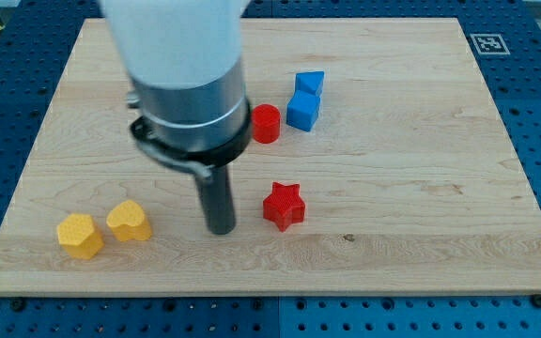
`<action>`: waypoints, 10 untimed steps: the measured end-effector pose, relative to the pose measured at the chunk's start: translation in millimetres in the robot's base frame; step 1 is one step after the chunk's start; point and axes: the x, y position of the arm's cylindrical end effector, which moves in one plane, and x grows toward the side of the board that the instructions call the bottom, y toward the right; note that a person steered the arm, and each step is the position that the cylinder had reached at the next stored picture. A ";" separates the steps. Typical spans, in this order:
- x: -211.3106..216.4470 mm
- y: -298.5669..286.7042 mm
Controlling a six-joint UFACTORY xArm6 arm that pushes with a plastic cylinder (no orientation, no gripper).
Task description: Move the red star diagonal to red circle
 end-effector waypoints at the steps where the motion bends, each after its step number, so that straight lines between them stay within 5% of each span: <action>1: -5.4 30.8; 6: 8.1 140.4; 10: -7.4 136.4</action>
